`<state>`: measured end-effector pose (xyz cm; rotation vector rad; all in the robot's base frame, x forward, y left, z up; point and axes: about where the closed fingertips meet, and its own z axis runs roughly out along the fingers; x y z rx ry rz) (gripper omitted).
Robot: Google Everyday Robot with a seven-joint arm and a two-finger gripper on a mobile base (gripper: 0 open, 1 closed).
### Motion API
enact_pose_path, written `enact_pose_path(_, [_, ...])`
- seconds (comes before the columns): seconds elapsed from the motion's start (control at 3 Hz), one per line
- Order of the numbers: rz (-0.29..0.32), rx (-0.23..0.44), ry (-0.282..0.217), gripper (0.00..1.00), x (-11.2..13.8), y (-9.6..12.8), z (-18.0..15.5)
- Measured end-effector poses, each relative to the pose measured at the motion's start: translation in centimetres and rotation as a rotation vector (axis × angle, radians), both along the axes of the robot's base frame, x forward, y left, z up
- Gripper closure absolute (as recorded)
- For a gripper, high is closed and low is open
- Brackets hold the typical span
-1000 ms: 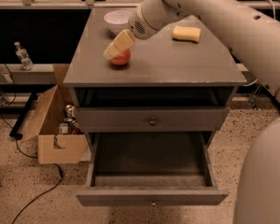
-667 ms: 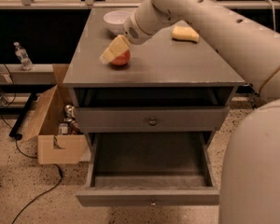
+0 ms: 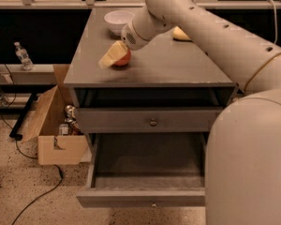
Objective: Place apple into middle drawer
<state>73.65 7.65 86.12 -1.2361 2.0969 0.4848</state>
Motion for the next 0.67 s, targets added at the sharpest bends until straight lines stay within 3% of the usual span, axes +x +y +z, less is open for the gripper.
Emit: enact_pose_path(0.67, [0.0, 0.048, 0.007, 0.49, 0.2, -0.22, -0.45])
